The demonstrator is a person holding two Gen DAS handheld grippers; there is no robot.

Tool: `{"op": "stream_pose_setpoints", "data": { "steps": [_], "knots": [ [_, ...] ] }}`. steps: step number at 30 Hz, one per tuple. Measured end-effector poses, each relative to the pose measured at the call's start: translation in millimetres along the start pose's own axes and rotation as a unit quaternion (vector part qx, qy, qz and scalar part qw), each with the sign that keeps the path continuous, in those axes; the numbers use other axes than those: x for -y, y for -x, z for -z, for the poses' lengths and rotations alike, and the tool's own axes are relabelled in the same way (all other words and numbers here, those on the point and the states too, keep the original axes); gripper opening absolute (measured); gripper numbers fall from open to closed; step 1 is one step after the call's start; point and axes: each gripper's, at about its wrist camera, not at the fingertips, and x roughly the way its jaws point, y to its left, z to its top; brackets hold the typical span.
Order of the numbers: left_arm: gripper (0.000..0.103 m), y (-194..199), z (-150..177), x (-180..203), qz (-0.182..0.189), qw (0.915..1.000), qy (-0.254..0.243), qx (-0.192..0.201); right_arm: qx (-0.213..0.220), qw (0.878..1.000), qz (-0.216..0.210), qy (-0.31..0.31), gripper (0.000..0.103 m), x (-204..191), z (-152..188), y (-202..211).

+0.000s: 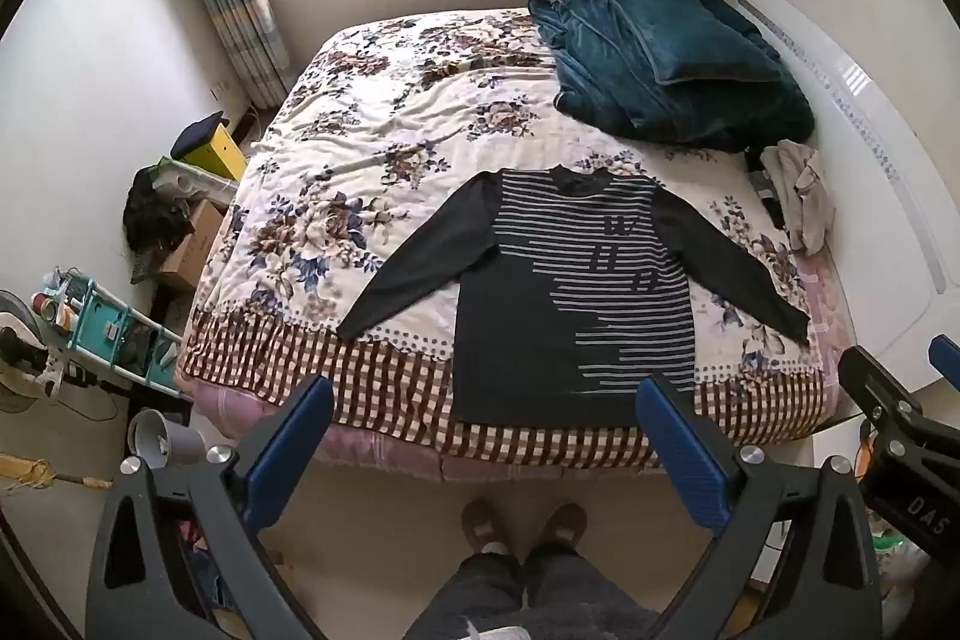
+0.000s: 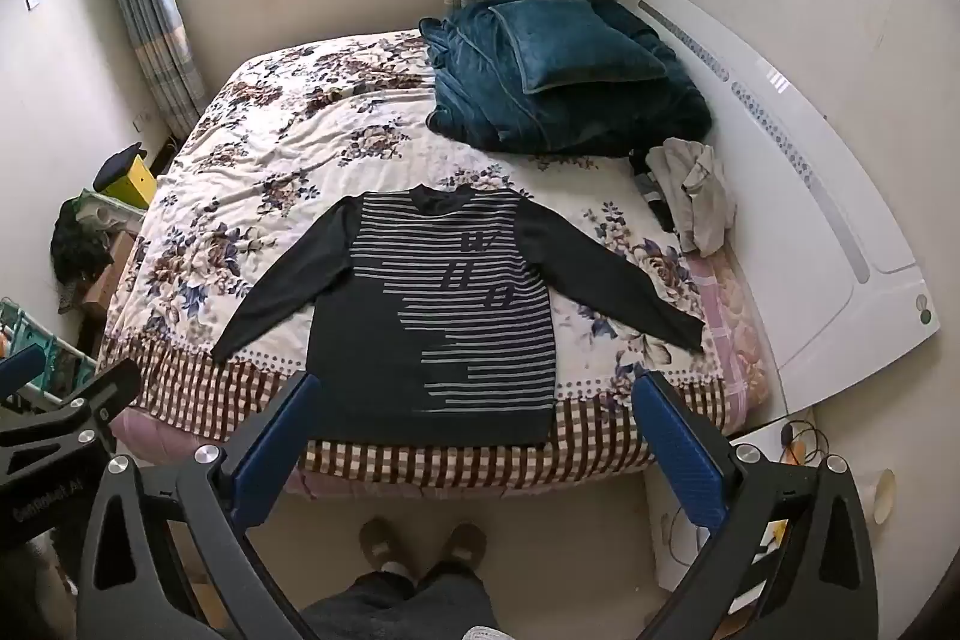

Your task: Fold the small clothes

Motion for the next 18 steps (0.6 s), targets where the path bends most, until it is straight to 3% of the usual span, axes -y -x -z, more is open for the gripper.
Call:
{"op": "stream_pose_setpoints", "data": {
  "steps": [18],
  "knots": [
    [0.103, 1.7, -10.4, 1.4, 0.000, 1.0000, -0.001, 0.007, 0.001, 1.000, -0.004, -0.004, 0.103, -0.7, -1.1, -2.5]
  ]
}}
